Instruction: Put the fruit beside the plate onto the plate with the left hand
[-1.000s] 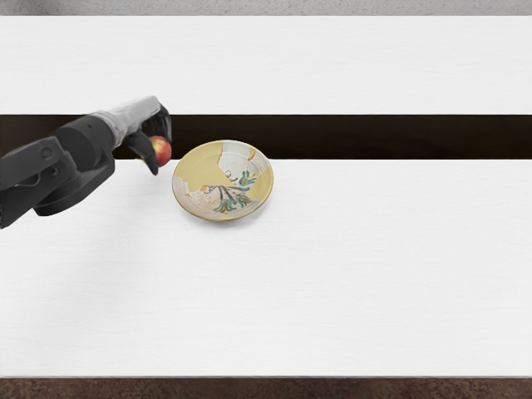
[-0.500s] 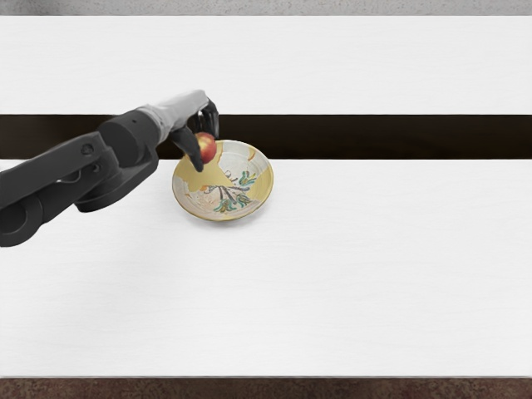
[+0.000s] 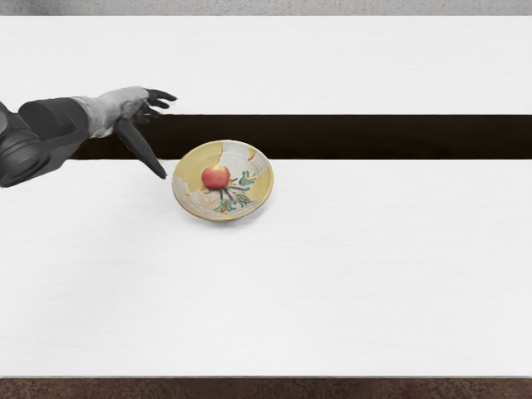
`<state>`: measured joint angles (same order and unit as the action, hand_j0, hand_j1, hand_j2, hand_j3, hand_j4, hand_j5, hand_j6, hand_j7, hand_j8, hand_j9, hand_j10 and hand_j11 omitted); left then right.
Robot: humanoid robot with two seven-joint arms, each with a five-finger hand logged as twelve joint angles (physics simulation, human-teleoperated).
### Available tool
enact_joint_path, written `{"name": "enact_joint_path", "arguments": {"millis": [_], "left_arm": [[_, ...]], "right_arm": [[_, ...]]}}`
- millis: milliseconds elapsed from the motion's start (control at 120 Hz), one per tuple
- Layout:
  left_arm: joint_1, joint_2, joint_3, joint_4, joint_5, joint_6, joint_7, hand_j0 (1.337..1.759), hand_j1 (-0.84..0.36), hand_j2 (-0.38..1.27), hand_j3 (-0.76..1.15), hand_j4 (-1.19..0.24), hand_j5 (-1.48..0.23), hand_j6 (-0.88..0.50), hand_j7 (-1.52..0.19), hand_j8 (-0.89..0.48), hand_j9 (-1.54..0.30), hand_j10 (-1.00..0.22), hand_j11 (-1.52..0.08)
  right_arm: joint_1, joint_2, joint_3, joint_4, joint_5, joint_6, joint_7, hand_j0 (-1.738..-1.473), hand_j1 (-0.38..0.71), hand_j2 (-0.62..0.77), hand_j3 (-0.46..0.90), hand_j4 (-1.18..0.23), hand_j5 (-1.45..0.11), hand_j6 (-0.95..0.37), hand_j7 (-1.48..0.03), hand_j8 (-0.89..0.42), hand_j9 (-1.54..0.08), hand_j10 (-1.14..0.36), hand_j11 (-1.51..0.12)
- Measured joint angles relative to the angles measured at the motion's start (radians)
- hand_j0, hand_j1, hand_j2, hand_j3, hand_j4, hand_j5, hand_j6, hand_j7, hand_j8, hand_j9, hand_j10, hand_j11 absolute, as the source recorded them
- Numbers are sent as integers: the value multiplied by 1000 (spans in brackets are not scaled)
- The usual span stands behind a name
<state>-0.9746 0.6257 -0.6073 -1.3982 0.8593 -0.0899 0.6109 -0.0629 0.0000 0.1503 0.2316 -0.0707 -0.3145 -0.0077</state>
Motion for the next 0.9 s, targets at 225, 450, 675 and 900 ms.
{"name": "enact_joint_path", "arguments": {"millis": [225,450,675,900], "left_arm": [[85,286,-17,4,-327,-329,0,1658,279,27,0,-72,-93,-64,-92,-64,-91,-73,-91],[120,322,-15,82,-517,-499,-61,1658,308,13,0,-42,-52,-40,-51,-40,-51,-42,-51],[123,253,-12,223,-569,-519,-304,1658,321,7,0,-28,-33,-27,-33,-27,-33,-27,-33],[179,255,-5,305,-572,-521,-334,1658,326,5,0,-22,-26,-22,-26,-21,-26,-21,-26]], "right_arm": [[0,0,0,0,0,0,0,-1658,-349,0,0,0,0,0,0,0,0,0,0],[0,0,0,0,0,0,0,-1658,-349,0,0,0,0,0,0,0,0,0,0],[0,0,0,0,0,0,0,-1658,-349,0,0,0,0,0,0,0,0,0,0],[0,0,0,0,0,0,0,-1658,-349,0,0,0,0,0,0,0,0,0,0]]}}
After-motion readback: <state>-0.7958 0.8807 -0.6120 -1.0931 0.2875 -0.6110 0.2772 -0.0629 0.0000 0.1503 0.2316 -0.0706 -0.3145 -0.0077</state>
